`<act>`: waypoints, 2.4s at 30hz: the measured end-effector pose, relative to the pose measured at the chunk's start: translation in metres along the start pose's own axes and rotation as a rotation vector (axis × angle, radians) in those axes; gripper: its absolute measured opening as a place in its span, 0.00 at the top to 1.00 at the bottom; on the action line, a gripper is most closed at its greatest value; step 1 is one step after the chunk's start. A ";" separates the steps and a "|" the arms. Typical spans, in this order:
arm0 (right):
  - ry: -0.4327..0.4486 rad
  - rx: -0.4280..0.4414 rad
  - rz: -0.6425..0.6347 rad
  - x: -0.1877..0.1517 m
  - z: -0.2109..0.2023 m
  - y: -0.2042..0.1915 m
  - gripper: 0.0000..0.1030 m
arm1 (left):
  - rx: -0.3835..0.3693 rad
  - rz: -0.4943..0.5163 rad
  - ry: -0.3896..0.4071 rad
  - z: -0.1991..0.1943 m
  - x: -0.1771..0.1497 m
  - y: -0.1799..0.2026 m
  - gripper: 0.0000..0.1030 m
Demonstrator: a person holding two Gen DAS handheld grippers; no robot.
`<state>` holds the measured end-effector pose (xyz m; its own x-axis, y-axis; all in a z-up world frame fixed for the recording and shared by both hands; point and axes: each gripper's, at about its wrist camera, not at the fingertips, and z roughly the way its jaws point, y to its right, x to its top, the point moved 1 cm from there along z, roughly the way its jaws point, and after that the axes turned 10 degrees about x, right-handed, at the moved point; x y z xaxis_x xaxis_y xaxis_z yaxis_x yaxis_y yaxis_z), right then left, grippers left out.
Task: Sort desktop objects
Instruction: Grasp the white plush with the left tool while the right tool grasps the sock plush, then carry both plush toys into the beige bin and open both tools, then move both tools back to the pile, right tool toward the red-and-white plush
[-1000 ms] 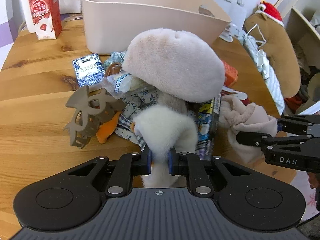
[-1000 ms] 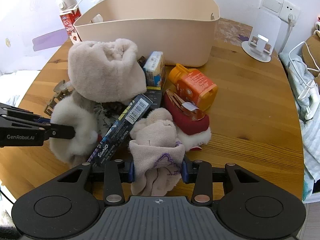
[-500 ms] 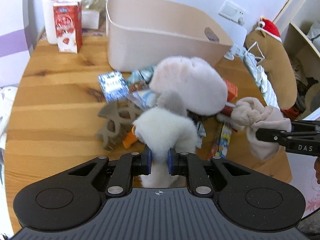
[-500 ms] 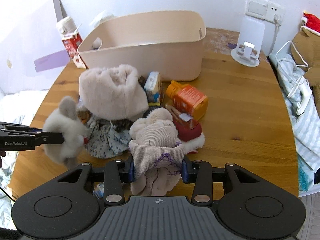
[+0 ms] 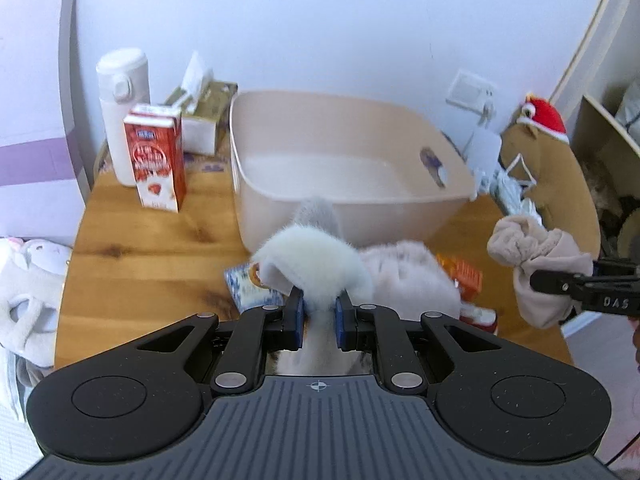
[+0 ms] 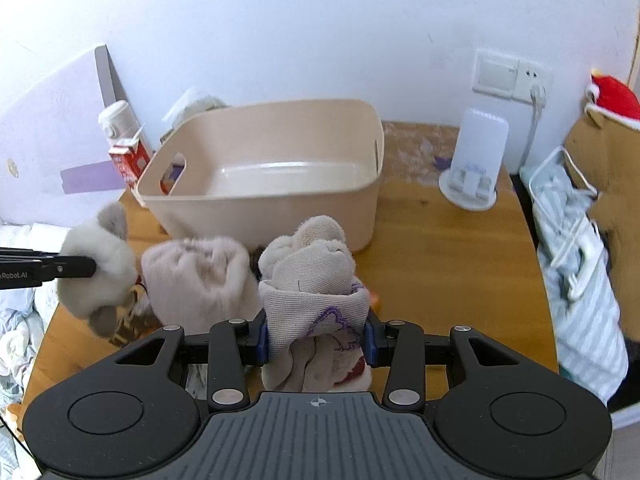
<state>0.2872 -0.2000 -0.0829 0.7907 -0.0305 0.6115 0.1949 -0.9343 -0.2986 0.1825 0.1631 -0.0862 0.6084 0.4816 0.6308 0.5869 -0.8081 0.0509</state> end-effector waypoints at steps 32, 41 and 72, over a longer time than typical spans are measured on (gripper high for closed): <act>0.043 0.062 -0.105 0.128 0.101 0.015 0.62 | 0.387 -0.203 0.059 0.097 0.137 -0.014 0.86; -0.023 0.057 -0.052 0.128 0.144 0.028 0.61 | 0.430 -0.213 -0.050 0.145 0.135 -0.023 0.86; 0.005 0.007 -0.022 0.117 0.119 0.029 0.06 | 0.448 -0.279 -0.010 0.097 0.112 -0.025 0.30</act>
<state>0.4547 -0.1881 -0.1066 0.7831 -0.0114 0.6218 0.2165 -0.9323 -0.2897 0.2881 0.2704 -0.0921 0.4002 0.6628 0.6329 0.8969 -0.4252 -0.1217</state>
